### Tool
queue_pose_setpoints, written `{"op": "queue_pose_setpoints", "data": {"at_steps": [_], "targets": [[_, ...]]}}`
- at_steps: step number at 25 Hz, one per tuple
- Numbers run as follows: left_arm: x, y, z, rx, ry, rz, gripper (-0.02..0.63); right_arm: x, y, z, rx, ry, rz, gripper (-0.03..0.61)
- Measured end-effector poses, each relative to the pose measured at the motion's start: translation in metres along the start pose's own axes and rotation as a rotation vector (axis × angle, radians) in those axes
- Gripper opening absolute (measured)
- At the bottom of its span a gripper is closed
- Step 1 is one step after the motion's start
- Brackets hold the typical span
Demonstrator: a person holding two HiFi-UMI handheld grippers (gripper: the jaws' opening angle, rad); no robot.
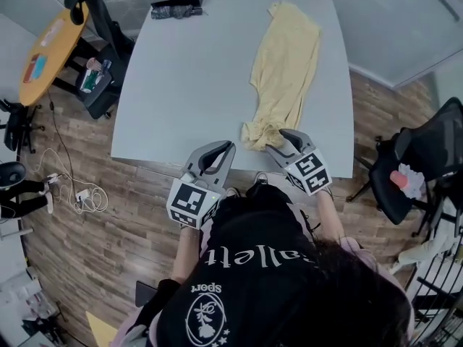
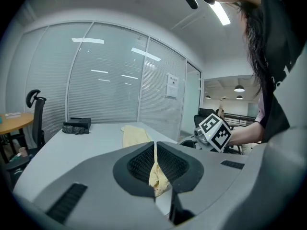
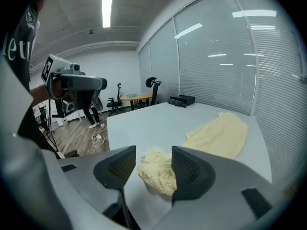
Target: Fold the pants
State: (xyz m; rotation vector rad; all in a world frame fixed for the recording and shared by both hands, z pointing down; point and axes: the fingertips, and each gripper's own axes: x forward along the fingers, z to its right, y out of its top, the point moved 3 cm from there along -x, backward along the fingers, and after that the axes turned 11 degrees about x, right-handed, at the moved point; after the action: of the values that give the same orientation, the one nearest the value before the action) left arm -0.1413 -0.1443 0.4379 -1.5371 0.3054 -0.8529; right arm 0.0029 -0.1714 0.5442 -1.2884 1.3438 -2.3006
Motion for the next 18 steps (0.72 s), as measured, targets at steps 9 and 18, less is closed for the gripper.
{"op": "queue_pose_setpoints", "data": {"at_steps": [9,18], "targets": [[0.009,0.006,-0.011,-0.013,0.078,-0.023,0.035,0.064,-0.038,0.017,-0.178,0.095,-0.255,0.29],[0.002,-0.006,-0.016,-0.035,0.13,-0.066,0.035,0.109,-0.064,0.018,-0.351,0.092,-0.377,0.291]]}}
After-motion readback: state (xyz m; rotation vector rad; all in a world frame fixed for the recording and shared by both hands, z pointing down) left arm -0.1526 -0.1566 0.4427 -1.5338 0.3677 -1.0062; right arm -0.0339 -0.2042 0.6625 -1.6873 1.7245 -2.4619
